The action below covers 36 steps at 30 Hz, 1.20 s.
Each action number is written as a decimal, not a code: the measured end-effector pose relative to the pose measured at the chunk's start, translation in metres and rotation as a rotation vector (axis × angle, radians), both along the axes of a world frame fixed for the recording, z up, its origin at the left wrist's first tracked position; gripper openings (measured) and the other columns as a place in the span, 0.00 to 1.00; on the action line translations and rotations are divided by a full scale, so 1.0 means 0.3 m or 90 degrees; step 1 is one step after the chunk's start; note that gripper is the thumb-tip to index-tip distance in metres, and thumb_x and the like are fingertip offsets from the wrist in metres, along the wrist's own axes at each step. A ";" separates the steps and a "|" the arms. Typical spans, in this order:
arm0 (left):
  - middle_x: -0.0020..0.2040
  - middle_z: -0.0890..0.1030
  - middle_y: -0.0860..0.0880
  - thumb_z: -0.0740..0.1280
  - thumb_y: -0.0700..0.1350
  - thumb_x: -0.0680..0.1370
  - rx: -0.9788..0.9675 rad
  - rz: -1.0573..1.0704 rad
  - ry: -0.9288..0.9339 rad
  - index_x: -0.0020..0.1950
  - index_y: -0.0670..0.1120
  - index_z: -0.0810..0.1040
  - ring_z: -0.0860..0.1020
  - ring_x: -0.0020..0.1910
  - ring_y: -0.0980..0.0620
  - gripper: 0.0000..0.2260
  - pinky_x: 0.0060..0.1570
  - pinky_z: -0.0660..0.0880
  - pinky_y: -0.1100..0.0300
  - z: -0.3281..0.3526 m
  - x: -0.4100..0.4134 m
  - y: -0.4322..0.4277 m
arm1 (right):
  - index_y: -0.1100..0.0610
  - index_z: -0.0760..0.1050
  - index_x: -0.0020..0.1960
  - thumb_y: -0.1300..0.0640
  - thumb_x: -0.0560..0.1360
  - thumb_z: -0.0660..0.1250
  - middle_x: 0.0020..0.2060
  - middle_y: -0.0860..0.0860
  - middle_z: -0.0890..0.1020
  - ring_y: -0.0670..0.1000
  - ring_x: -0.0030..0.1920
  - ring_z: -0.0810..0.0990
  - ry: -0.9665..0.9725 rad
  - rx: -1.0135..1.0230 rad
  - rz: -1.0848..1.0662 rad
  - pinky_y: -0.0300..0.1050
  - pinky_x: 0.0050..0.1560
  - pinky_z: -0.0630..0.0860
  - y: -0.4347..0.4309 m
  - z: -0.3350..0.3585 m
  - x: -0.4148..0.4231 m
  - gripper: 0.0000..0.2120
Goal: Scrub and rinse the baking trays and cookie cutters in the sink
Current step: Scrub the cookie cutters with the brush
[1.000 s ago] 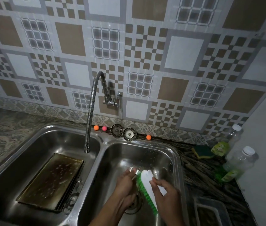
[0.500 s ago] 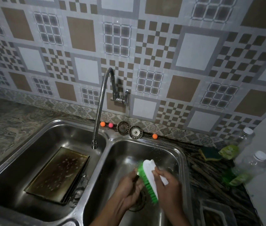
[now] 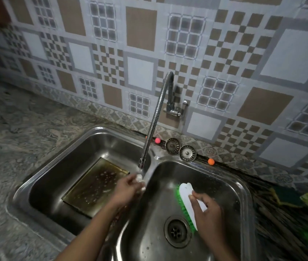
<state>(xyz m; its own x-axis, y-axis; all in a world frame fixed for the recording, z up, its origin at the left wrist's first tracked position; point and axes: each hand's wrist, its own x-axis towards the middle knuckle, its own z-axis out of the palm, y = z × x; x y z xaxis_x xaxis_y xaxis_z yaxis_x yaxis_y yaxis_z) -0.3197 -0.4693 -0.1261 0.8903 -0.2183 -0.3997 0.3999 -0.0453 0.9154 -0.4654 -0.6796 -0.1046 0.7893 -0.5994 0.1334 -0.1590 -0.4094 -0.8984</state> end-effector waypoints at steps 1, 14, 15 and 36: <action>0.46 0.82 0.45 0.72 0.34 0.74 0.096 0.039 -0.045 0.64 0.41 0.78 0.79 0.36 0.52 0.18 0.39 0.76 0.60 -0.032 0.048 0.037 | 0.51 0.84 0.46 0.59 0.72 0.73 0.39 0.32 0.82 0.28 0.48 0.76 -0.003 0.004 -0.002 0.26 0.47 0.72 0.000 -0.013 -0.002 0.04; 0.38 0.83 0.48 0.66 0.36 0.78 0.272 0.035 0.050 0.41 0.47 0.79 0.80 0.40 0.49 0.08 0.41 0.75 0.62 -0.345 0.174 0.003 | 0.48 0.84 0.39 0.65 0.67 0.77 0.39 0.37 0.84 0.31 0.47 0.79 0.054 0.042 -0.073 0.21 0.49 0.70 -0.051 -0.155 -0.058 0.11; 0.45 0.84 0.45 0.64 0.37 0.79 0.287 0.035 0.037 0.50 0.46 0.80 0.80 0.44 0.48 0.06 0.45 0.75 0.62 -0.342 0.178 -0.004 | 0.48 0.84 0.39 0.64 0.68 0.77 0.40 0.36 0.84 0.30 0.47 0.78 0.059 0.044 -0.075 0.20 0.49 0.69 -0.059 -0.149 -0.058 0.11; 0.50 0.83 0.53 0.70 0.55 0.71 0.447 -0.514 -0.328 0.56 0.54 0.79 0.81 0.50 0.51 0.15 0.49 0.77 0.58 -0.127 -0.477 -0.350 | 0.59 0.80 0.58 0.59 0.78 0.66 0.54 0.51 0.82 0.43 0.54 0.76 0.018 -0.080 -0.286 0.34 0.53 0.68 -0.304 0.093 -0.563 0.10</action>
<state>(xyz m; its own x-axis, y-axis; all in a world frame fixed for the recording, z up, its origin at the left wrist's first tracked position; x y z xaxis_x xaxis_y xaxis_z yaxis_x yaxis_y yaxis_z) -0.4628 -0.5743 -0.1641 0.6861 -0.6665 -0.2917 -0.3826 -0.6715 0.6346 -0.6344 -0.7710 -0.0766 0.4591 -0.8635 0.2086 -0.3699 -0.3993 -0.8389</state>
